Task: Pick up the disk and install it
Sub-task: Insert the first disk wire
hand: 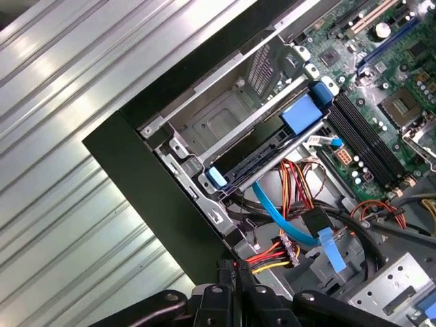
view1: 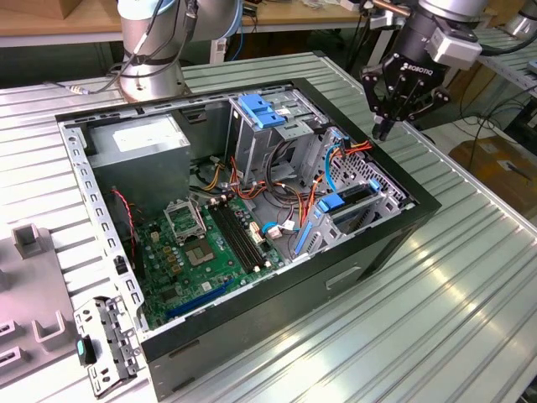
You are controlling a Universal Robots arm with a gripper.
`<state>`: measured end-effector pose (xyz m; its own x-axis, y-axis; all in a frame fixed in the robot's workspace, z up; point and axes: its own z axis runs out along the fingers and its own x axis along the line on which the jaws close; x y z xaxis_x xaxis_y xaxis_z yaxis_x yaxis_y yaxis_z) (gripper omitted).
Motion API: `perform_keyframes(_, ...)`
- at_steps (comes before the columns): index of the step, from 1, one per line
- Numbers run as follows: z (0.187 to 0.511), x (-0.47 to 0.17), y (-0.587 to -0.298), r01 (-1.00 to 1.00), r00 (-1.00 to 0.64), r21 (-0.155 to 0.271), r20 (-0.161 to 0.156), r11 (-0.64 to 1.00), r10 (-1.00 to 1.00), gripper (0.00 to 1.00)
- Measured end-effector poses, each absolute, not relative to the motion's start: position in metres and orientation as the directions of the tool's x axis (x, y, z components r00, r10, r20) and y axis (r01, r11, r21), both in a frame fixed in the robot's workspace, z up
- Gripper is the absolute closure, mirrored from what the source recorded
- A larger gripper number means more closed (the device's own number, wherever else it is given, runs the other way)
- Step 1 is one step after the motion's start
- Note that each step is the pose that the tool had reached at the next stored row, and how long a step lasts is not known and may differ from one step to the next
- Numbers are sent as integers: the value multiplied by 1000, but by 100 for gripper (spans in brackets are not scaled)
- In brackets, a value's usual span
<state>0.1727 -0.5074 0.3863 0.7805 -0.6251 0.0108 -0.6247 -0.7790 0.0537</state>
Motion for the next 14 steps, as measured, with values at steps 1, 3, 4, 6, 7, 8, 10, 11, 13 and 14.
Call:
perform_keyframes(1, 386, 173, -507, -623, 782, 54, 11, -781, -623, 82)
perform_keyframes(3, 386, 173, -507, -622, 782, 54, 11, -781, -623, 82)
perform_keyframes(4, 386, 173, -507, -622, 782, 54, 11, -781, -623, 82)
perform_keyframes(6, 386, 173, -507, -622, 783, 54, 11, -781, -622, 82)
perform_keyframes(7, 386, 173, -507, -622, 783, 54, 11, -781, -622, 82)
perform_keyframes(8, 386, 173, -507, -622, 783, 54, 11, -781, -622, 82)
perform_keyframes(10, 386, 173, -507, -622, 783, 54, 11, -781, -622, 82)
perform_keyframes(11, 386, 173, -507, -622, 783, 54, 11, -782, -622, 82)
perform_keyframes(13, 386, 173, -507, -620, 784, 54, 11, -782, -621, 82)
perform_keyframes(14, 386, 173, -507, -619, 785, 54, 11, -783, -620, 82)
